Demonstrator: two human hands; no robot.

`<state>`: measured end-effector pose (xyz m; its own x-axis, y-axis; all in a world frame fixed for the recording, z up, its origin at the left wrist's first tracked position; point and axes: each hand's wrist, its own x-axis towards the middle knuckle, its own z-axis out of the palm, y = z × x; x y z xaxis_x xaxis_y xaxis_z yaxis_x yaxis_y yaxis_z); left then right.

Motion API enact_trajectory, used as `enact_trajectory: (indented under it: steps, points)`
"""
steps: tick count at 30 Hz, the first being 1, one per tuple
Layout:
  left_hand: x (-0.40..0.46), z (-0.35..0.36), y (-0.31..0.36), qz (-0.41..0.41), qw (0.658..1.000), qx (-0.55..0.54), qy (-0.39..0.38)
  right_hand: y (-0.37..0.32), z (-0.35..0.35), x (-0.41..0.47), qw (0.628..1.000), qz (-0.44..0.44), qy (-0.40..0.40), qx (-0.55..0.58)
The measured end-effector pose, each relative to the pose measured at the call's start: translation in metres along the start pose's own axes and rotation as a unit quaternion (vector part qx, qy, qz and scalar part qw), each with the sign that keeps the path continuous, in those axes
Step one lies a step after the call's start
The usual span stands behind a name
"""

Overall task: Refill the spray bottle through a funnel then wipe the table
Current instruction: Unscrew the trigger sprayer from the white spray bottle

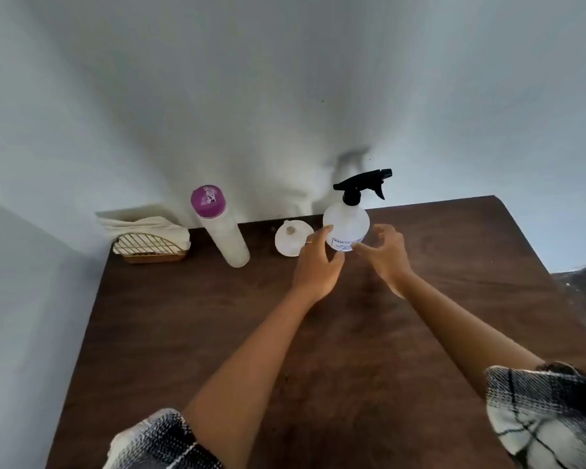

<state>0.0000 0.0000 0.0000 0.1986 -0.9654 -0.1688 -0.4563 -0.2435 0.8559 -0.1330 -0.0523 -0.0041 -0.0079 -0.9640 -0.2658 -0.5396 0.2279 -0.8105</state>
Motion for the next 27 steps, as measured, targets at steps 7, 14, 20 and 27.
enact_trajectory:
  steps: [7, 14, 20, 27]
  points:
    - [0.057, 0.009, 0.003, -0.029, 0.996, 0.056, -0.068, -0.035, 0.025, 0.046, 0.999, -0.004, 0.025, 0.038]
    - [0.032, 0.018, -0.012, 0.012, 0.994, 0.077, -0.075, -0.026, 0.023, 0.025, 0.997, -0.045, 0.068, 0.018]
    - [-0.039, 0.014, -0.016, 0.023, 0.998, 0.057, -0.010, -0.028, 0.009, -0.033, 0.994, -0.104, -0.012, 0.024]
    - [-0.139, -0.011, -0.037, -0.016, 0.996, 0.074, 0.040, -0.020, 0.007, -0.107, 0.958, -0.158, -0.241, -0.009]
